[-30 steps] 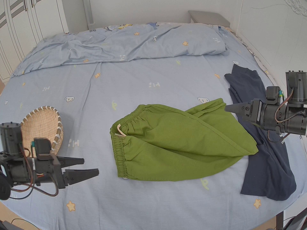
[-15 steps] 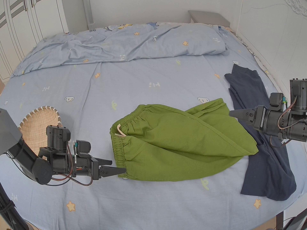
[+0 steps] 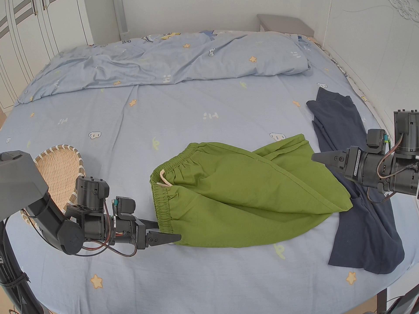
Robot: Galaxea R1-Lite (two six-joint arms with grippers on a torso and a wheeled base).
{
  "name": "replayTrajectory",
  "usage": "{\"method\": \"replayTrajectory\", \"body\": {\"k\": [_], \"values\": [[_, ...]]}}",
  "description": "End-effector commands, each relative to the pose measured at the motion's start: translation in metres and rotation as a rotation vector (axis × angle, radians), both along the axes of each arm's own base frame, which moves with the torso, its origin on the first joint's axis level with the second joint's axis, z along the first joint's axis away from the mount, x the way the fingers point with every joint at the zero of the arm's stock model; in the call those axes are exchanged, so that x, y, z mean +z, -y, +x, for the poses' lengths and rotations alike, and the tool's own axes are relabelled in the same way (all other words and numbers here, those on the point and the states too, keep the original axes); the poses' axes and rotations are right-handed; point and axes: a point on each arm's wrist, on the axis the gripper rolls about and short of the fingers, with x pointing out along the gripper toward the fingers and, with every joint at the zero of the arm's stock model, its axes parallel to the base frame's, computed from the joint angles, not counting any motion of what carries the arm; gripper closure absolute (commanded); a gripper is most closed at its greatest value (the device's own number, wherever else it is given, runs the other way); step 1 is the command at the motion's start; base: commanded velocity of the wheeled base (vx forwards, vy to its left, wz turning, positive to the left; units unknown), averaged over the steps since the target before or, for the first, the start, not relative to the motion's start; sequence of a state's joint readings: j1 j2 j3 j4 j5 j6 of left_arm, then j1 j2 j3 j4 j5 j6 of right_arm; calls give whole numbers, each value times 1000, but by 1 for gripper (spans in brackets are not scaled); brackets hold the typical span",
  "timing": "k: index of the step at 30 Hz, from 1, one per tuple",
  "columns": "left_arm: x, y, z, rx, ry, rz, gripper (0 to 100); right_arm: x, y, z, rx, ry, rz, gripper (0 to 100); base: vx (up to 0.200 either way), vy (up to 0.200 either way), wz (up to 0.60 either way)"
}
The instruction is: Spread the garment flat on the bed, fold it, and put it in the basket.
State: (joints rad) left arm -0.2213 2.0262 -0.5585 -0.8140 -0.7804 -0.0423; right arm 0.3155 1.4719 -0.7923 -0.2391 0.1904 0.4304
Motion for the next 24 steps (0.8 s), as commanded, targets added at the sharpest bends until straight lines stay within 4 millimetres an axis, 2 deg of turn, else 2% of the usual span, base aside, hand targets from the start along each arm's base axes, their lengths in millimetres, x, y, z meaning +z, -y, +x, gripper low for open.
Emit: {"method": "replayTrajectory", "body": {"k": [1,12,13,21,24], "values": [[1,1,-1,-7,16,-5,0,-2,0,1,0,-6,-1,0,0,0,0],[-7,6,-1,-21,7,-5,0,-2,0,2,-2,-7,-2,0,0,0,0],[-7,8,-1,-26,7,-7,100,-2,0,2,-2,-7,-2,0,0,0,0],[-6,8,-1,-22,-1,-12,100,-1,0,2,-3,-6,-1,0,0,0,0],[-6,5,-6,14,-80,-44,100,-1,0,1,-2,-6,-1,0,0,0,0]]}}
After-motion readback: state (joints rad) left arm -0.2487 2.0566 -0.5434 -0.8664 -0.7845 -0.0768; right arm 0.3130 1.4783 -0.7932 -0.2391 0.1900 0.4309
